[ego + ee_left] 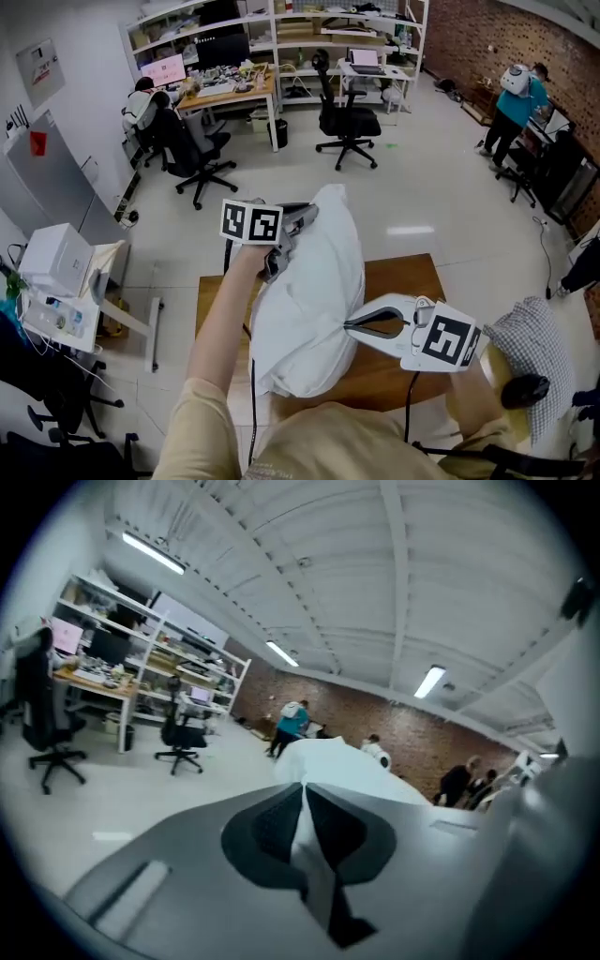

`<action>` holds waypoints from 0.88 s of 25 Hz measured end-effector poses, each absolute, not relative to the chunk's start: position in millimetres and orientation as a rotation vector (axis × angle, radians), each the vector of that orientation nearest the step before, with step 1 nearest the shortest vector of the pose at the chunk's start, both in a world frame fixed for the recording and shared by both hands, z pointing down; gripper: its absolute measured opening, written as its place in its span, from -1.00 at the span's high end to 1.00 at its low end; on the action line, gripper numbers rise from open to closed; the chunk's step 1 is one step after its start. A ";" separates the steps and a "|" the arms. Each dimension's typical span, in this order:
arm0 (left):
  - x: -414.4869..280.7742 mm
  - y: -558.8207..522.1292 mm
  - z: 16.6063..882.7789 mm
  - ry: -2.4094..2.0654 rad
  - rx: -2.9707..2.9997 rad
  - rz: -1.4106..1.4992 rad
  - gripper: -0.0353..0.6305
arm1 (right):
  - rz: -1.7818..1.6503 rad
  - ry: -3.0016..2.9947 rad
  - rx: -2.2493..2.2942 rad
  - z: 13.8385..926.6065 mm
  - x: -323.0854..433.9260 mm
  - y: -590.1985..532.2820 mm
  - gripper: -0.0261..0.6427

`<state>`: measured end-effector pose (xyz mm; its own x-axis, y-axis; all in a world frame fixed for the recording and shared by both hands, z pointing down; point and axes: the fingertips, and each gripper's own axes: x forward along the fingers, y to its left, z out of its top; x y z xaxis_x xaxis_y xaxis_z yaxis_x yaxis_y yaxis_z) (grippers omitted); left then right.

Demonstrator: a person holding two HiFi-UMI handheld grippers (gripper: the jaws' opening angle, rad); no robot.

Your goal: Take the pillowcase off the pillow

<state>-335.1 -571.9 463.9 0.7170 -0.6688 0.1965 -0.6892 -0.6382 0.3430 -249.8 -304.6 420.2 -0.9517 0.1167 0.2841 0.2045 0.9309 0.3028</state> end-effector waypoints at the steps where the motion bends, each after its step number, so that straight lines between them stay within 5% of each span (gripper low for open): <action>1: -345.0 -581.8 478.3 -1.134 2.485 0.129 0.87 | -0.434 -2.862 -0.227 414.4 -253.6 -298.7 0.91; 5: -377.2 -613.2 568.3 -1.285 2.340 0.300 0.87 | -0.305 -2.921 -0.095 407.3 -258.2 -295.7 0.92; 12: -399.1 -624.9 694.1 -1.257 2.109 0.121 0.87 | -0.461 -2.713 -0.084 462.1 -246.1 -334.6 0.92; 19: -410.4 -618.9 662.9 -1.206 2.070 -0.178 0.87 | -0.463 -2.631 0.090 478.5 -237.2 -369.7 0.86; 21: -414.6 -615.8 652.0 -1.205 2.090 -0.183 0.87 | -0.398 -2.678 0.041 474.2 -241.2 -365.5 0.63; 22: -415.8 -613.4 648.7 -1.204 2.098 -0.183 0.87 | -0.380 -2.670 0.020 477.4 -242.7 -363.2 0.27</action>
